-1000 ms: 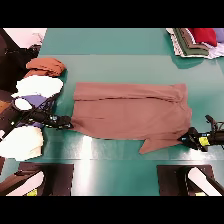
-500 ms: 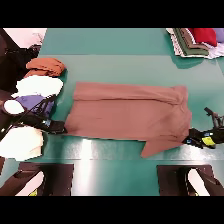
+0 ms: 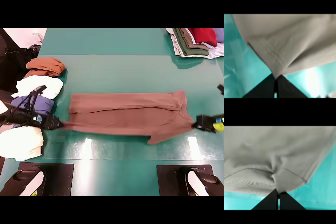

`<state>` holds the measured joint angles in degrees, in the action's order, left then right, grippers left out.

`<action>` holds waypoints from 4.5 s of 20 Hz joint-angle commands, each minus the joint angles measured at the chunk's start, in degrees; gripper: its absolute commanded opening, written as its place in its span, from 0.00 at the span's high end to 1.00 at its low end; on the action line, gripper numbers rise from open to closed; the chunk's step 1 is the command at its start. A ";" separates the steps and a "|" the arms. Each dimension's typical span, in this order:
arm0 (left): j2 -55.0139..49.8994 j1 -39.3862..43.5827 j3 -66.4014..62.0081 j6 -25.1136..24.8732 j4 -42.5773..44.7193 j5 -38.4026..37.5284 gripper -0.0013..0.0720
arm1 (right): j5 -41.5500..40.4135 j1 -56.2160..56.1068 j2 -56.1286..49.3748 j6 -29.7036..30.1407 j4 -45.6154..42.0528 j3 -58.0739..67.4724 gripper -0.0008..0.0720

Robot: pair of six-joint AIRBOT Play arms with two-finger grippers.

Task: Fold the shirts.

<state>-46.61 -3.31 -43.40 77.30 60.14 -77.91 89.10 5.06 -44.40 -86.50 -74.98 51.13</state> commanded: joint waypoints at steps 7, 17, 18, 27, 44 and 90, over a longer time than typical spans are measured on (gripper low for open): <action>-27.85 0.00 -16.72 -1.25 -0.61 17.14 0.95 | -9.68 -6.01 -32.98 -0.50 0.00 22.53 0.96; -37.31 -0.02 -22.91 -4.63 -3.39 23.04 0.53 | -13.09 -5.66 -51.65 -0.46 8.68 39.23 0.54; -37.31 0.00 -22.91 -4.63 -4.04 22.91 0.16 | -13.46 -5.40 -52.61 -0.44 9.75 40.48 0.34; -35.82 0.00 -27.50 -5.31 -5.35 7.19 0.95 | -6.82 5.40 -41.64 11.45 13.81 28.48 0.09; -35.85 1.95 -27.43 -4.61 -11.13 6.62 0.95 | -10.82 13.27 -54.62 18.71 20.92 19.93 0.08; -46.47 18.67 -50.82 2.21 5.35 12.61 0.95 | -1.18 -33.35 -51.82 4.57 28.94 65.05 0.97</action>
<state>-98.43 21.91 -94.19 79.70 61.04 -62.89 89.93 -23.73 -94.32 -82.63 -46.13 115.92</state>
